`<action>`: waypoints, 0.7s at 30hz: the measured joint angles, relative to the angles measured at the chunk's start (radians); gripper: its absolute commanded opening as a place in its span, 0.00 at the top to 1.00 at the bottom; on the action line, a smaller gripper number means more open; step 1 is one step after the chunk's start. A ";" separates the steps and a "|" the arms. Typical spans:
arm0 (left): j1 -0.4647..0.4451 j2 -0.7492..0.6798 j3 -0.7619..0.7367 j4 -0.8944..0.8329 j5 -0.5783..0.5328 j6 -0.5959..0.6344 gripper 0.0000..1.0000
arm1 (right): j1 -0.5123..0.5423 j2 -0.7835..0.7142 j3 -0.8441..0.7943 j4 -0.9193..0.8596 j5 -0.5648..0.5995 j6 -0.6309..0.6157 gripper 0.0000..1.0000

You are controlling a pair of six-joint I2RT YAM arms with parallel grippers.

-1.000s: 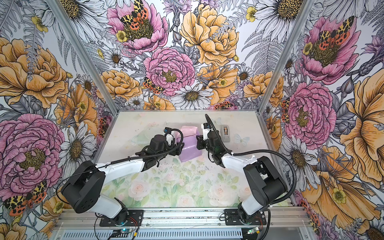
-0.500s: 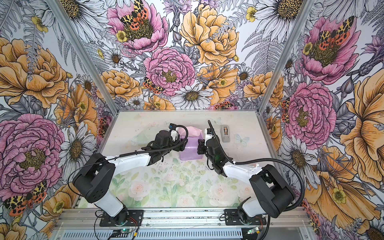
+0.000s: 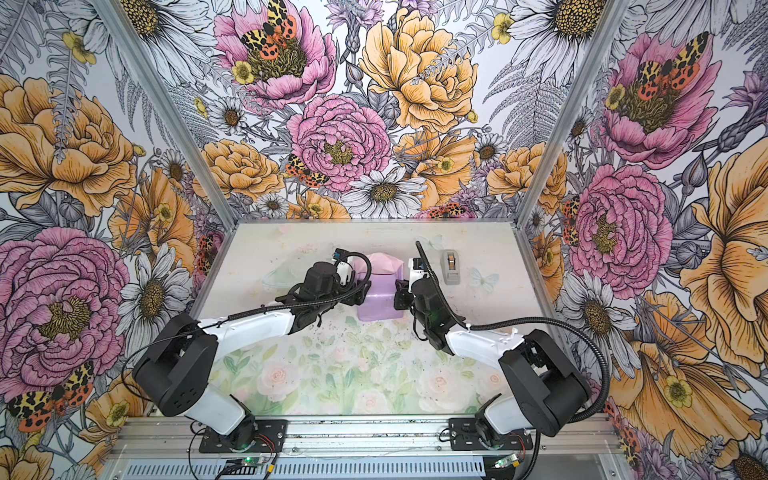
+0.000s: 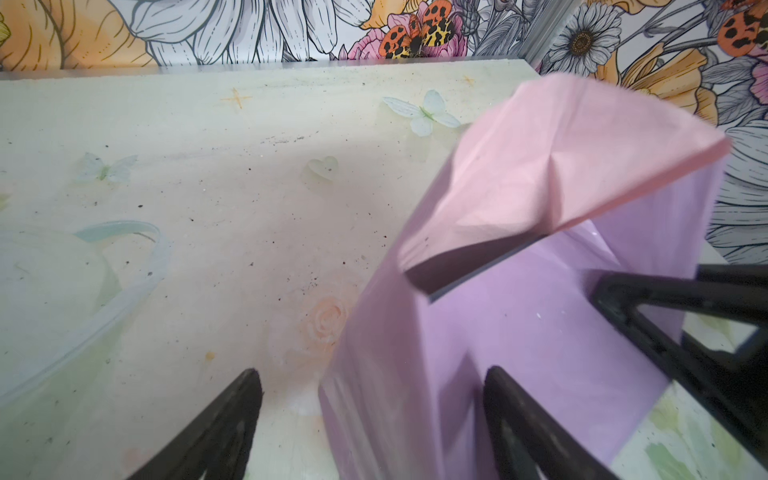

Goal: Wrap the gift box in paper

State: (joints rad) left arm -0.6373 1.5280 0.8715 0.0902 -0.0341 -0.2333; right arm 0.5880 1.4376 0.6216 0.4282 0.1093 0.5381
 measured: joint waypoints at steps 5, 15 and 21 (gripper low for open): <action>0.002 -0.161 -0.032 -0.049 -0.010 -0.030 0.16 | 0.000 0.000 0.000 0.000 0.002 -0.008 0.87; 0.006 -0.364 -0.182 -0.065 -0.064 -0.136 0.22 | 0.000 0.000 0.000 0.001 -0.005 -0.008 0.87; -0.001 -0.286 -0.191 -0.019 -0.063 -0.162 0.25 | 0.000 0.000 0.000 0.002 -0.008 -0.008 0.87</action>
State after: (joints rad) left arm -0.6384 1.2419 0.6804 0.0708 -0.0975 -0.3950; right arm 0.5880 1.4376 0.6216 0.4301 0.1009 0.5304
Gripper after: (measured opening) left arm 0.758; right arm 0.132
